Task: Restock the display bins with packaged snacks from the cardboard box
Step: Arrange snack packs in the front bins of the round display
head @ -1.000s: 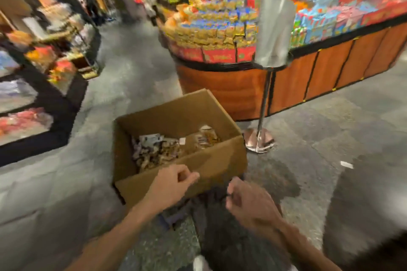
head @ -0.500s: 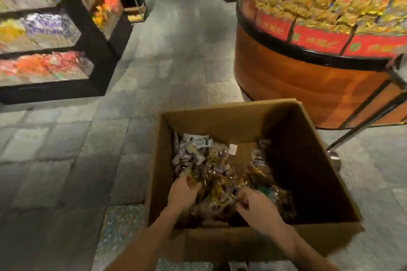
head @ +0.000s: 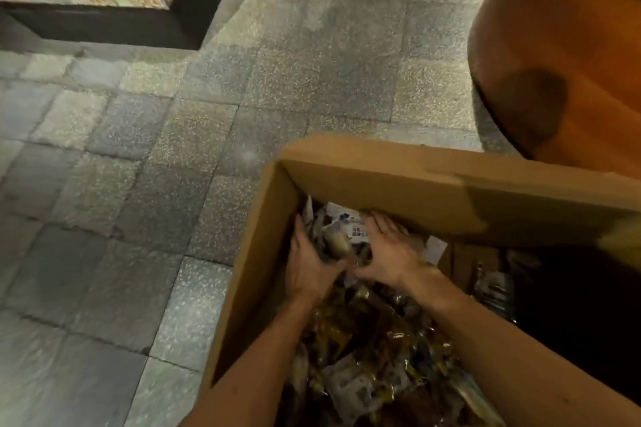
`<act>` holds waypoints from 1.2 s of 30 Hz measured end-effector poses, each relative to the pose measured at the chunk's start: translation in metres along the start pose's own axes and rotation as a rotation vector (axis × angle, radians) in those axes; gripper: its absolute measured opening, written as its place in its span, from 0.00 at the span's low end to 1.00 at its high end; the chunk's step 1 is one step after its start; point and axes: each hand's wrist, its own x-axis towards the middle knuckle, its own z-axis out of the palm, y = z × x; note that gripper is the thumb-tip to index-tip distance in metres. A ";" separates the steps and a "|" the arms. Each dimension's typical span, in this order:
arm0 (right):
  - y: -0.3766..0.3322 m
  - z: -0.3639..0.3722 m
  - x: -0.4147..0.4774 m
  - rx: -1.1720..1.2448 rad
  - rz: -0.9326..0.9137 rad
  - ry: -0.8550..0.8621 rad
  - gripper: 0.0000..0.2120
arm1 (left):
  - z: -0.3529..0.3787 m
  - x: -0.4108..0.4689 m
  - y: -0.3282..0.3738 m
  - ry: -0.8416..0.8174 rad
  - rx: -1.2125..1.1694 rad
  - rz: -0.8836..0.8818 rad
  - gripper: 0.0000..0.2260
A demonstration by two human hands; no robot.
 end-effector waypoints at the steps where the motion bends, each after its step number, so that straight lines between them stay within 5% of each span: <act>1: 0.001 0.009 0.013 -0.028 -0.016 -0.003 0.57 | 0.003 0.009 -0.002 -0.015 0.010 0.015 0.62; 6: 0.003 0.047 0.041 -0.010 0.143 0.058 0.55 | 0.015 0.043 -0.016 -0.046 -0.046 0.032 0.60; 10: 0.024 0.058 0.035 -0.040 0.236 0.044 0.47 | 0.023 0.048 -0.018 -0.140 0.236 0.012 0.48; 14: 0.061 0.058 0.025 -0.015 0.198 0.089 0.35 | 0.026 0.052 -0.021 -0.204 0.405 0.090 0.52; 19: 0.098 0.065 0.010 0.203 0.251 -0.060 0.35 | 0.031 0.056 -0.022 -0.318 0.503 0.053 0.60; 26: 0.097 0.063 -0.002 0.355 0.346 -0.073 0.36 | 0.025 0.039 -0.024 -0.338 0.812 0.115 0.45; 31: 0.095 0.060 -0.014 0.444 0.391 -0.122 0.40 | 0.013 0.021 -0.024 -0.379 0.594 0.029 0.45; 36: 0.091 0.067 -0.030 0.499 0.415 -0.135 0.28 | 0.004 0.005 -0.027 -0.411 0.223 -0.189 0.28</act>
